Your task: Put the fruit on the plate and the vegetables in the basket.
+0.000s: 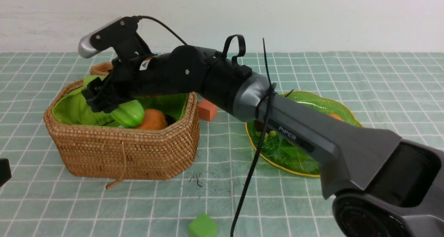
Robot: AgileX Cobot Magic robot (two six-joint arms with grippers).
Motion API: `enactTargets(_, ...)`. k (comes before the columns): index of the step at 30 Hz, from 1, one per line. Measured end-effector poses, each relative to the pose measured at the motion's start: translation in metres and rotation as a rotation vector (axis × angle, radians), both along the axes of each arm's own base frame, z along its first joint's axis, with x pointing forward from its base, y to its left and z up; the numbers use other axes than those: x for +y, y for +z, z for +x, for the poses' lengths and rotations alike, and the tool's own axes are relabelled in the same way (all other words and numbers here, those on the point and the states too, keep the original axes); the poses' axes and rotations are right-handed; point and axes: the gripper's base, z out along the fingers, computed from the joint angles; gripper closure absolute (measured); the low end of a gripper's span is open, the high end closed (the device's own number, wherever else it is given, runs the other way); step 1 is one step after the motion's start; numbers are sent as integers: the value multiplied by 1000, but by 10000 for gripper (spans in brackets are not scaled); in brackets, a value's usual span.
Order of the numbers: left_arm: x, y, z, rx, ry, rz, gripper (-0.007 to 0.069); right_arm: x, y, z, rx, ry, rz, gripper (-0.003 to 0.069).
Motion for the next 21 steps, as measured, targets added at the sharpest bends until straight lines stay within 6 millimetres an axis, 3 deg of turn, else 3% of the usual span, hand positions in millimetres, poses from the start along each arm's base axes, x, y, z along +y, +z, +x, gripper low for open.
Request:
enactTargets(3,0,0,0,0,0,0,568,-1,3,-1,5,3,-2,-16)
enactTargets(8,0,0,0,-2,-2,-1,568,-5,14,-6,-11,26,-47,-1)
enactTargets(15,-1,1,0,-12,-9,-8,567,-23,65,-30,-21,96,-113,90)
enactTargets(19,-3,4,0,-42,-34,-24,567,-64,124,-74,137,117,-248,261)
enactTargets(21,-5,6,0,-63,-51,-38,575,-85,141,-89,219,64,-312,358)
